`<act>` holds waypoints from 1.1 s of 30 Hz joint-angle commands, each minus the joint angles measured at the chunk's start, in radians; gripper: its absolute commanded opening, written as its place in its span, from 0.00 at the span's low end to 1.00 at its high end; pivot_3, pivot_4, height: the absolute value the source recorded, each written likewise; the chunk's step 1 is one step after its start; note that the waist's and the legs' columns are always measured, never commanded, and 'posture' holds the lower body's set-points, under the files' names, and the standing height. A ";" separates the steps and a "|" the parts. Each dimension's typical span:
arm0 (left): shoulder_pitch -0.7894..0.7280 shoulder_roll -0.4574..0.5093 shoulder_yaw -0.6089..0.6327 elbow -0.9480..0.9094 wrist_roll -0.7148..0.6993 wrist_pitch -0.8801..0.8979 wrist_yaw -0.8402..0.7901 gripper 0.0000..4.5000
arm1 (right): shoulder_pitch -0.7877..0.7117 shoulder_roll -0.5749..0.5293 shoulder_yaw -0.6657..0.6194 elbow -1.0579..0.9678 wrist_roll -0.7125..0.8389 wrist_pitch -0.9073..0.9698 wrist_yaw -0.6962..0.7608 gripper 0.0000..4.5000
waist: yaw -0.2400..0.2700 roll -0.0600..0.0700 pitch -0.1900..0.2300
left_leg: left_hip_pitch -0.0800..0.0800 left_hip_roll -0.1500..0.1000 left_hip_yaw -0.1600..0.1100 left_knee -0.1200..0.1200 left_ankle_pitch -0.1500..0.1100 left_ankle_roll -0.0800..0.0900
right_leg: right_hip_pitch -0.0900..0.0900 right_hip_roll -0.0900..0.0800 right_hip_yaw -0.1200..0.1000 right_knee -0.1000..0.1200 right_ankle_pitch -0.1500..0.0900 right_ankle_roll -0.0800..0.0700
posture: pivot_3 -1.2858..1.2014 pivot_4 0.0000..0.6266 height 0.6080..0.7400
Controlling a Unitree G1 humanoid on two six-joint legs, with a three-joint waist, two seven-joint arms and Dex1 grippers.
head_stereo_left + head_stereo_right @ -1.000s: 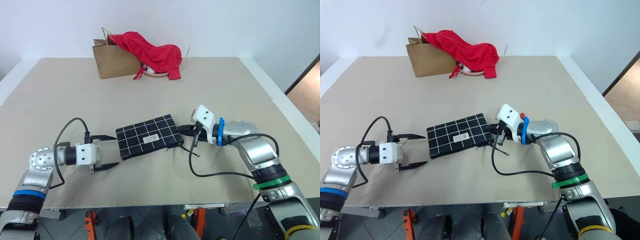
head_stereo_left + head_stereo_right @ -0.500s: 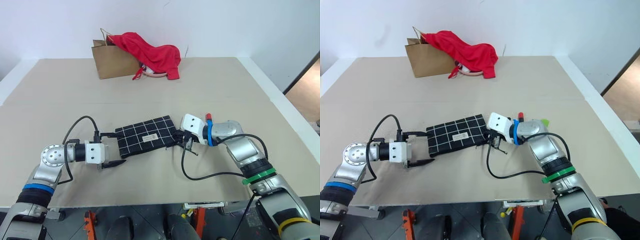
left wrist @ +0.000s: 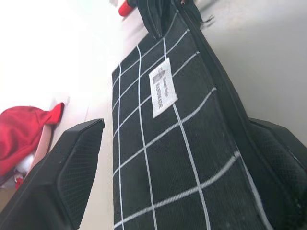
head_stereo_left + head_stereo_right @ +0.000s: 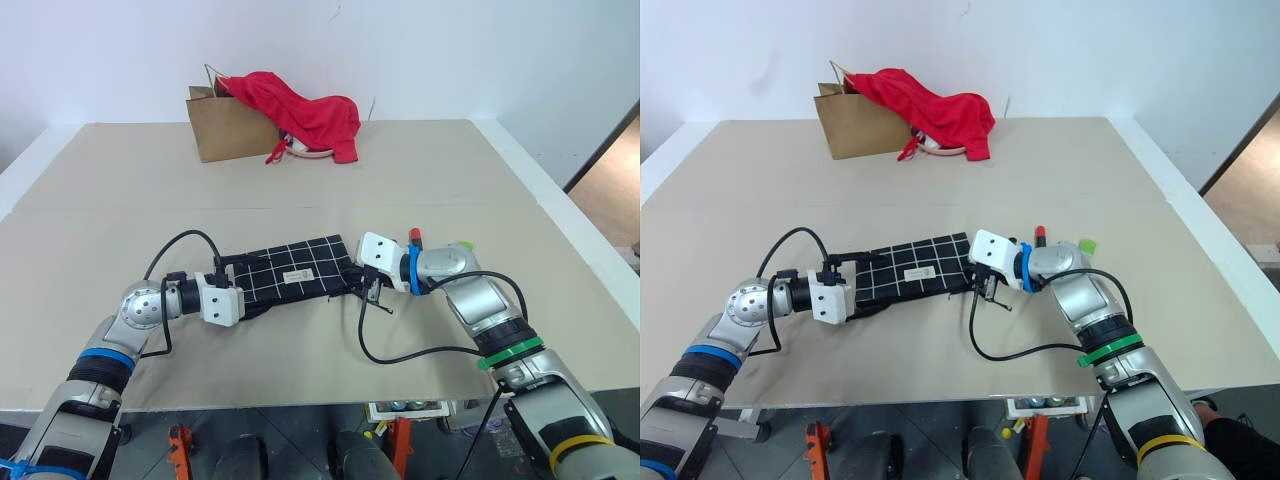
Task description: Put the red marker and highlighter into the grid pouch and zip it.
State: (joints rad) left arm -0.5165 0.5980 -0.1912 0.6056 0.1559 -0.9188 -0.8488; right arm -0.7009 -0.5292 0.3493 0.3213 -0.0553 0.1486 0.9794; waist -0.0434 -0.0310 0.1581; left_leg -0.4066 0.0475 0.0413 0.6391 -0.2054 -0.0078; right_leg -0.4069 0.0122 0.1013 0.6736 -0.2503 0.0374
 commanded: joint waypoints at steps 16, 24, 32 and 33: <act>0.028 -0.012 -0.028 -0.025 -0.167 0.073 -0.078 0.02 | -0.001 0.000 -0.026 0.014 0.011 -0.001 0.032 0.00 | -0.001 0.000 0.000 | -0.001 -0.001 0.000 -0.002 0.000 0.000 | -0.001 0.000 0.001 0.000 -0.001 -0.002 | 0.52 0.24 1.00; 0.047 -0.025 -0.014 -0.104 -0.213 0.184 -0.082 0.00 | -0.096 0.087 -0.232 0.005 0.221 0.165 -0.020 0.35 | -0.002 0.001 0.001 | -0.001 -0.001 0.000 -0.002 -0.001 0.000 | -0.001 0.000 0.001 0.000 -0.001 -0.002 | 0.52 0.24 1.00; 0.052 -0.089 0.061 -0.269 -0.285 0.510 0.027 0.00 | -0.159 0.024 -0.408 -0.102 0.388 0.350 -0.025 0.76 | -0.001 0.001 0.001 | -0.005 -0.001 -0.004 -0.003 -0.001 0.000 | -0.004 0.000 -0.002 0.000 -0.002 -0.003 | 0.52 0.24 1.00; 0.051 -0.101 0.070 -0.300 -0.300 0.571 0.046 0.00 | -0.155 0.012 -0.413 -0.108 0.379 0.344 -0.038 0.76 | -0.001 0.001 0.001 | -0.006 -0.001 -0.004 -0.003 -0.001 0.000 | -0.004 0.000 -0.002 0.000 -0.002 -0.003 | 0.52 0.24 1.00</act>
State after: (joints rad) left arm -0.4589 0.5190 -0.1741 0.3992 -0.0963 -0.4811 -0.8578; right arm -0.8349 -0.4803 -0.0143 0.2652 0.3144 0.5065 0.9709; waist -0.0446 -0.0301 0.1595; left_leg -0.4127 0.0466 0.0369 0.6362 -0.2061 -0.0081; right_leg -0.4114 0.0123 0.0988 0.6738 -0.2524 0.0347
